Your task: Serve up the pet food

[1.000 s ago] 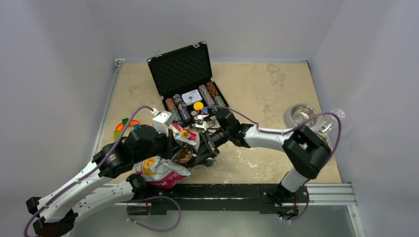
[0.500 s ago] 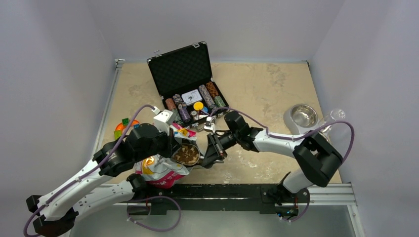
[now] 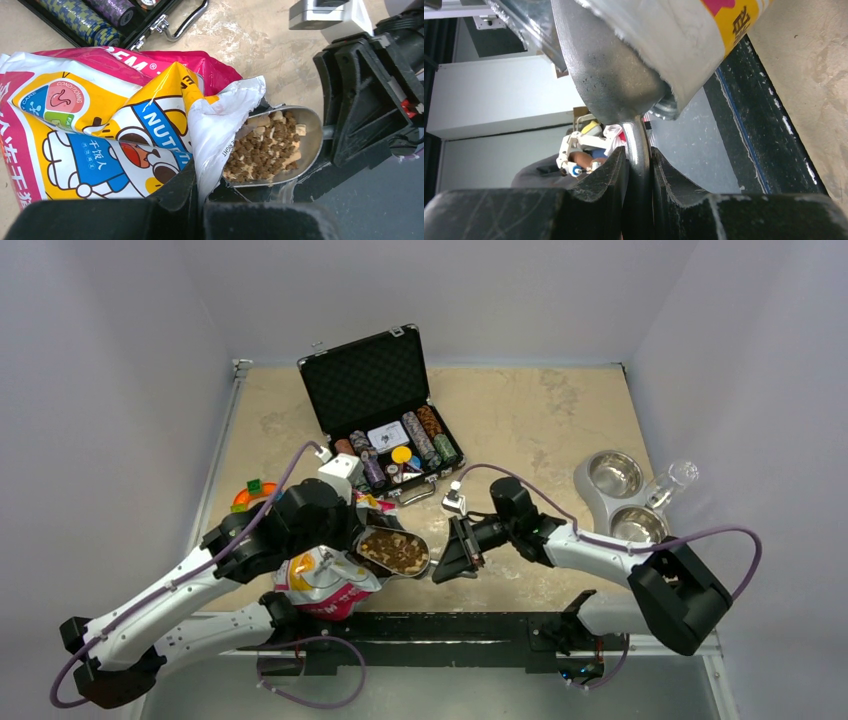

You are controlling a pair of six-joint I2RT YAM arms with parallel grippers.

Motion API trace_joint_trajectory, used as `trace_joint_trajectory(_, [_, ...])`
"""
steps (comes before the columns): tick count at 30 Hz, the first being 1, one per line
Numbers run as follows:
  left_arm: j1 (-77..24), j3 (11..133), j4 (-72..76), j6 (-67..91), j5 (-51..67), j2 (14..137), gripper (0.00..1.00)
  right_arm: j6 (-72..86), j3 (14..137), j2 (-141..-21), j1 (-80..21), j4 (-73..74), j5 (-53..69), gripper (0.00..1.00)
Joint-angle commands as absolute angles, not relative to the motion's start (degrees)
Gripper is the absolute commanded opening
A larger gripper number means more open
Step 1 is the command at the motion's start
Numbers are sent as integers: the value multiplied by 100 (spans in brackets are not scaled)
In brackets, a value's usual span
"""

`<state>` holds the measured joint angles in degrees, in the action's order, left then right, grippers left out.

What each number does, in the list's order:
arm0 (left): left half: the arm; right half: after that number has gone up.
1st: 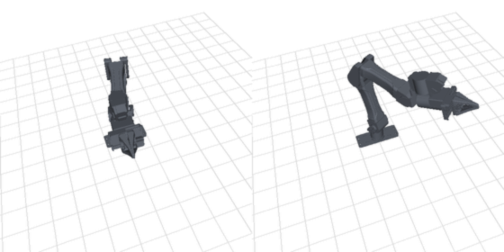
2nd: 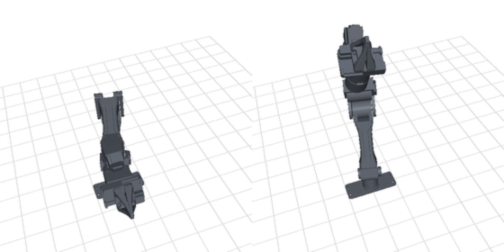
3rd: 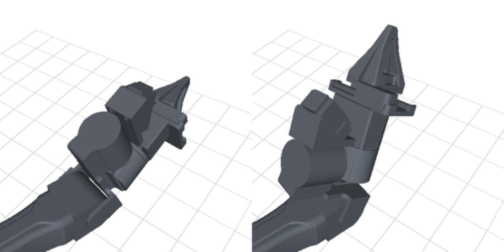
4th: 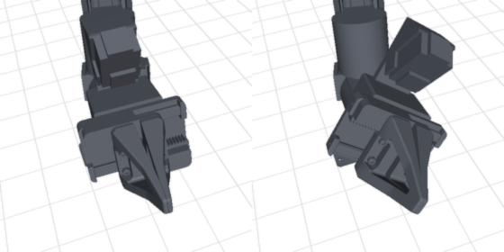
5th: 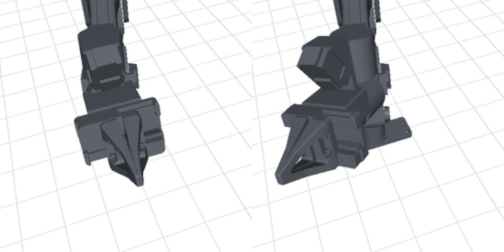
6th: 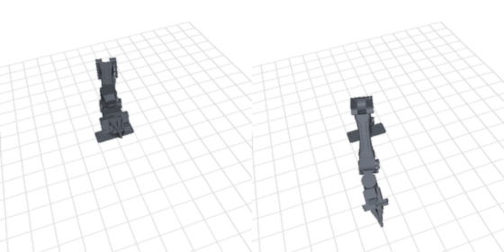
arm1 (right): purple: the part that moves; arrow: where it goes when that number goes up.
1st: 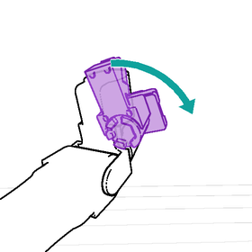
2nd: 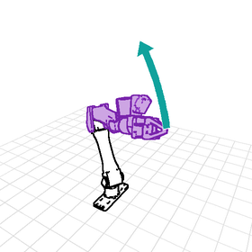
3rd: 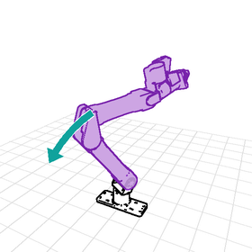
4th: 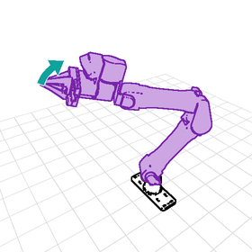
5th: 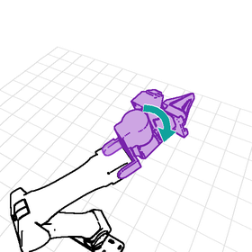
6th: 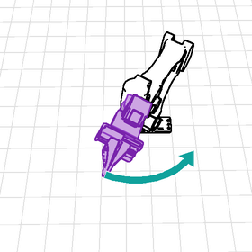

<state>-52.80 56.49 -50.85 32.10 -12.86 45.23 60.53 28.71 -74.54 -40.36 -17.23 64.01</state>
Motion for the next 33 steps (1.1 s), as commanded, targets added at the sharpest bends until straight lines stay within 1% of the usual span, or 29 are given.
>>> trace_joint_trajectory(1, [-5247, 6107, -5092, 3073, -2129, 4816, 0, 6255, 2732, -6940, -3913, -2361, 6467, 0])
trace_joint_trajectory(6, [-5248, 6365, -5286, 3086, -2308, 5199, 0, 6562, 2376, -6426, -3735, -2388, 6509, 0])
trace_joint_trajectory(14, [-5247, 6441, -5495, 3346, -2763, 5478, 0, 6719, 2047, -5231, -3428, -1500, 6625, 0])
trace_joint_trajectory(20, [-5231, 6628, -5886, 3582, -3133, 5717, 0, 7115, 2069, -4474, -3135, -762, 6491, 0])
trace_joint_trajectory(25, [-5223, 6638, -5963, 3657, -3305, 5724, 0, 7680, 2100, -4114, -3038, -876, 6442, 0])
trace_joint_trajectory(29, [-5189, 6741, -6289, 3836, -3640, 5833, 0, 7740, 2209, -3732, -2973, -441, 6469, 0])
trace_joint_trajectory(33, [-5167, 6714, -6265, 3802, -3618, 5779, 0, 8146, 2204, -3228, -2648, -472, 6338, 0])
